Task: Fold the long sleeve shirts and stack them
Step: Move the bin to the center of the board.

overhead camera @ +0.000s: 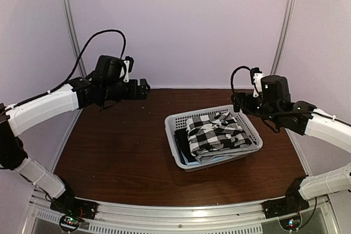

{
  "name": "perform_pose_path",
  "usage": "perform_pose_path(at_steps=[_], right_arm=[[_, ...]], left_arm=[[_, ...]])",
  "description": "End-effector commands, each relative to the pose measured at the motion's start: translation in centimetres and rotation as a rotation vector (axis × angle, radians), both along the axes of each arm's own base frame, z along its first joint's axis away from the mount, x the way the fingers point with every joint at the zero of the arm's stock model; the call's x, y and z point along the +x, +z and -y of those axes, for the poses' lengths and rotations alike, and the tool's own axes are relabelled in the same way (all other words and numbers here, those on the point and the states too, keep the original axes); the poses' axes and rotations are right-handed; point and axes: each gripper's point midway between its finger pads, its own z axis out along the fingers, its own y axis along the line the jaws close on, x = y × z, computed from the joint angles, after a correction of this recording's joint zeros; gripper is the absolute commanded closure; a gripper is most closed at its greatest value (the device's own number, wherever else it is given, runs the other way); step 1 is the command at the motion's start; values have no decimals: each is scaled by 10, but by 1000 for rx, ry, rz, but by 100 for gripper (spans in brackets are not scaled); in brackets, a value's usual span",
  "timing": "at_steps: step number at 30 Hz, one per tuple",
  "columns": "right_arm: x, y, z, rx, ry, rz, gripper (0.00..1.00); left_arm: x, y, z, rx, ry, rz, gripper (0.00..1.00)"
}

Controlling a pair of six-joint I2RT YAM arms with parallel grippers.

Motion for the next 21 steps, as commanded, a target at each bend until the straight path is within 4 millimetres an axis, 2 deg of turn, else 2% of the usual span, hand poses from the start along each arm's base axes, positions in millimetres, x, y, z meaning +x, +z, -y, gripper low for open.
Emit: perform_pose_path(at_steps=[1,7,13,21], right_arm=[[6,0,4,-8,-66,-7,0],[7,-10,0,-36,-73,-64,0],[1,-29,-4,-74,-55,-162,0],[-9,-70,-9,-149,-14,-316,0]], left_arm=[[17,18,14,1,-9,54,2],[22,14,34,-15,-89,54,2],[13,8,43,-26,-159,34,2],[5,6,52,-28,-230,36,2]])
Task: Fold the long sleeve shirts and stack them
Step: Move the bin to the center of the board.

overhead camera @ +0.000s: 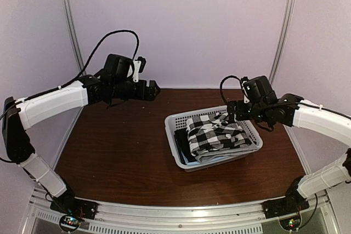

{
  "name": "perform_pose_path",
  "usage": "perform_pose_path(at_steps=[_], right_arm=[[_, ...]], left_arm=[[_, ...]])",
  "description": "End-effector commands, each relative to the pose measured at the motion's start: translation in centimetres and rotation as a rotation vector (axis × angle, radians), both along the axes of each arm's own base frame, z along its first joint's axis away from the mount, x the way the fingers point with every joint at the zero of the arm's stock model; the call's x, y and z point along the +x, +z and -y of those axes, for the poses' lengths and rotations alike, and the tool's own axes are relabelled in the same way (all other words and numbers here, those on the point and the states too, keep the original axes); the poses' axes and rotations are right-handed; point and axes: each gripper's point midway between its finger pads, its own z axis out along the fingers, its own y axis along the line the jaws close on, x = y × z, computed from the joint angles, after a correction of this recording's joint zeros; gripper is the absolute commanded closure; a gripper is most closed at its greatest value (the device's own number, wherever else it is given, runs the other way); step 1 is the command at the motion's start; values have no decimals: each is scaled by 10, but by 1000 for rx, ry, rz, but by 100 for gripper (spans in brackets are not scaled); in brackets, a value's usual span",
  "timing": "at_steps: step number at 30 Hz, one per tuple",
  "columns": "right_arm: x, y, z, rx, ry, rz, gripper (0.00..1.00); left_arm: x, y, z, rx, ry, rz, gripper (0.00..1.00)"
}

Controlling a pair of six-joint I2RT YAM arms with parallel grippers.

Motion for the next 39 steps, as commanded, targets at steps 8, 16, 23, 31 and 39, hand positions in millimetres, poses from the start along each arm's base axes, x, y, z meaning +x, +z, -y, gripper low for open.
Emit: perform_pose_path(at_steps=[8,16,23,31,39], right_arm=[[-26,-56,-19,-52,155,-219,1],[-34,-55,-40,-9,249,-288,3],[-57,-64,-65,-50,329,-349,4],[-81,-112,-82,-50,347,-459,8],[-31,-139,-90,49,177,-418,57]], left_arm=[[-28,0,61,-114,-225,-38,2],[-48,-29,93,-106,-296,-136,3],[-50,-49,91,-74,-283,-180,2],[-39,-59,84,16,-248,-174,2],[-21,-66,72,19,-185,-195,2]])
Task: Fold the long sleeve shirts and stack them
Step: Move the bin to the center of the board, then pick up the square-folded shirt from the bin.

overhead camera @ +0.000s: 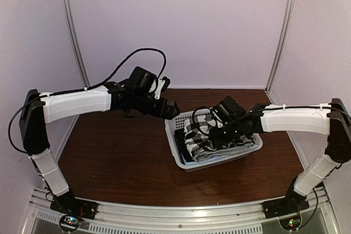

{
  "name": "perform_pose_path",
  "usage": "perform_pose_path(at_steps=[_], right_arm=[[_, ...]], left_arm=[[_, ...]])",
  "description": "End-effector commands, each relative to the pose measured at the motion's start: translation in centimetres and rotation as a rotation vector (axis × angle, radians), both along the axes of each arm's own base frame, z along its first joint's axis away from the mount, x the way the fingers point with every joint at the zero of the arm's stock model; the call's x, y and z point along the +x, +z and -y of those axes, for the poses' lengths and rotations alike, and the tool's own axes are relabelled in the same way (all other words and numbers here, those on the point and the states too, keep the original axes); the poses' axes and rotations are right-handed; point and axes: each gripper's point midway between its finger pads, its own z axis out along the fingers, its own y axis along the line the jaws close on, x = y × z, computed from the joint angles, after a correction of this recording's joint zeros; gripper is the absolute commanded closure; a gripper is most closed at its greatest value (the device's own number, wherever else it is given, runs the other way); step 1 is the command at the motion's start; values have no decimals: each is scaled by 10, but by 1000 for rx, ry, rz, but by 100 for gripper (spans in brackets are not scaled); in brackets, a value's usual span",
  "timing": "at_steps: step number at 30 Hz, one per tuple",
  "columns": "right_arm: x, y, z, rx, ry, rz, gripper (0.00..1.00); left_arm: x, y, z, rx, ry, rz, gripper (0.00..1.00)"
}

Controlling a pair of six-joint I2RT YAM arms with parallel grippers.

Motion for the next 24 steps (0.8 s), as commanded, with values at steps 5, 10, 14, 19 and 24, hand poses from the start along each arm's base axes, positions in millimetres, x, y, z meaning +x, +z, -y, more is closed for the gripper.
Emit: perform_pose_path(at_steps=[5,10,14,19,24], right_arm=[[84,-8,-3,159,-188,76,76],[118,27,-15,177,-183,138,89],[120,67,-17,212,-154,209,94],[114,119,-26,292,-95,286,100],[109,174,-50,412,-14,354,100]], left_arm=[[33,5,-13,2,44,29,2],[43,21,-12,-25,20,57,2],[37,34,-3,-68,-43,77,2],[24,43,19,-120,-156,92,2],[6,54,48,-167,-269,122,2]])
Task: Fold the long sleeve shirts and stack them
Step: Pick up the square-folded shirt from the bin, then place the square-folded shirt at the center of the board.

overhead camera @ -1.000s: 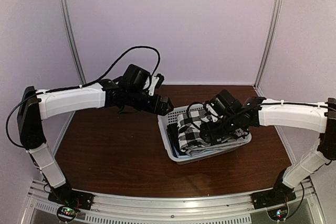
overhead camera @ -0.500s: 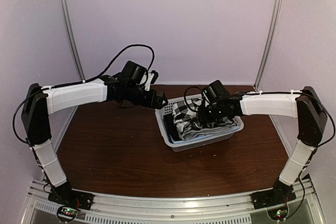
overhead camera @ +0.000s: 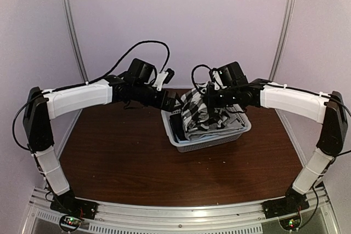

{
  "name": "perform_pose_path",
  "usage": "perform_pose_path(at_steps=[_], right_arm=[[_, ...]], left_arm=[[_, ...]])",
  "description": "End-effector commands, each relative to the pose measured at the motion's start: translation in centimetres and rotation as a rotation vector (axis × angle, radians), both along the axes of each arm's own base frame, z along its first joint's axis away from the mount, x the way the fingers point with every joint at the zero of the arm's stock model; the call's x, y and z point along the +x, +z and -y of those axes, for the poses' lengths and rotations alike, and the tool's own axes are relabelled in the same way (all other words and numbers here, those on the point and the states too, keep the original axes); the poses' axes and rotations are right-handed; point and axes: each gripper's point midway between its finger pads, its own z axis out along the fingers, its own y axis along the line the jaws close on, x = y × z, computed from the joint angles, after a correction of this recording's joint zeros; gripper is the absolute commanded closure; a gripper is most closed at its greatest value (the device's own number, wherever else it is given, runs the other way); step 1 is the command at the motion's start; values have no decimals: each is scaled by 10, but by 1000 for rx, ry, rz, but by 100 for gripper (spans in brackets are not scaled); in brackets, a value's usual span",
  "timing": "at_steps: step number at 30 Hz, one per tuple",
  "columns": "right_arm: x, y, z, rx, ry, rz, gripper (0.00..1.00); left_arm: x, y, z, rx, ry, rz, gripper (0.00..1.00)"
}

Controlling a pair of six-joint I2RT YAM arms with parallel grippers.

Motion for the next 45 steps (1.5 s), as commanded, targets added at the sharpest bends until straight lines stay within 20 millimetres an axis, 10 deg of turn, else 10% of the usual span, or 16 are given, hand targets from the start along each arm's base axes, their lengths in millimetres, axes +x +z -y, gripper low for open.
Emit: perform_pose_path(at_steps=[1,16,18,21,26,38,45], right_arm=[[-4,86,-28,155,97,156,100],[-24,136,-103,498,356,131,100],[-27,138,-109,520,372,128,100],[-28,139,-112,534,376,129,100],[-31,136,-119,556,398,111,99],[-42,120,-166,619,502,46,88],[-63,76,-224,601,582,-37,83]], left_arm=[[-13,32,39,-106,-149,86,2],[-4,50,56,-204,-89,111,3],[1,54,54,-213,-56,119,15],[8,62,45,-209,10,146,59],[16,81,13,-196,166,224,100],[6,126,-126,-106,691,383,100],[-3,83,-190,55,889,303,100]])
